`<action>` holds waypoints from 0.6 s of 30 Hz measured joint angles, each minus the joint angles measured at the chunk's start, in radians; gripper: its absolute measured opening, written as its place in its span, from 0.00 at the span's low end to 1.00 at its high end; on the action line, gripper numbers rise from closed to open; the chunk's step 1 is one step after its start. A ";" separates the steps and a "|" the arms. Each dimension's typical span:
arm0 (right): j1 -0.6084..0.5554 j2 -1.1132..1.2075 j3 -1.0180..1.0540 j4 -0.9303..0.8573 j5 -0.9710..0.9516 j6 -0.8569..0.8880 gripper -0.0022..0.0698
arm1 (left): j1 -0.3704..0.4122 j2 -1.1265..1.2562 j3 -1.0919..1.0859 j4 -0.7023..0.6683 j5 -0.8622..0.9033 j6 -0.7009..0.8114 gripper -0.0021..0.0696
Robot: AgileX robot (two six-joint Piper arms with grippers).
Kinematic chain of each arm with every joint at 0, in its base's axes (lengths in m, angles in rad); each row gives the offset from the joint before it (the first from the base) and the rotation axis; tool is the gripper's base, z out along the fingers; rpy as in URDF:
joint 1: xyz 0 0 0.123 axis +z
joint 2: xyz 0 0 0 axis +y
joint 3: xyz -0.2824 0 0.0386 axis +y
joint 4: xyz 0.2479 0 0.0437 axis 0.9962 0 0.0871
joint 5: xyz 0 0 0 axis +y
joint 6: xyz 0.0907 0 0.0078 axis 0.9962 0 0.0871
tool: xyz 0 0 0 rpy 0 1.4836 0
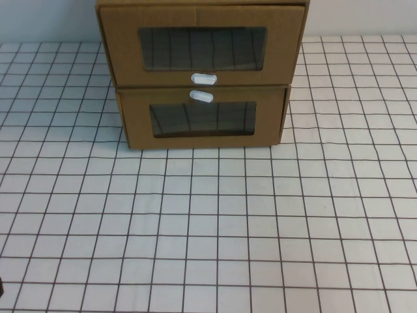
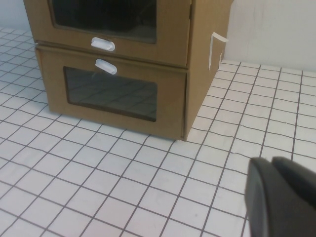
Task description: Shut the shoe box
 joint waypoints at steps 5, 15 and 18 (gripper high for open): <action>0.000 0.000 0.000 0.000 0.000 0.000 0.01 | 0.000 0.000 0.000 0.012 -0.008 0.000 0.02; 0.000 -0.001 0.000 -0.001 0.000 0.000 0.01 | 0.000 -0.091 0.173 0.239 -0.346 0.003 0.02; 0.000 -0.001 0.000 -0.001 0.000 0.000 0.01 | 0.000 -0.132 0.276 0.248 -0.373 -0.008 0.02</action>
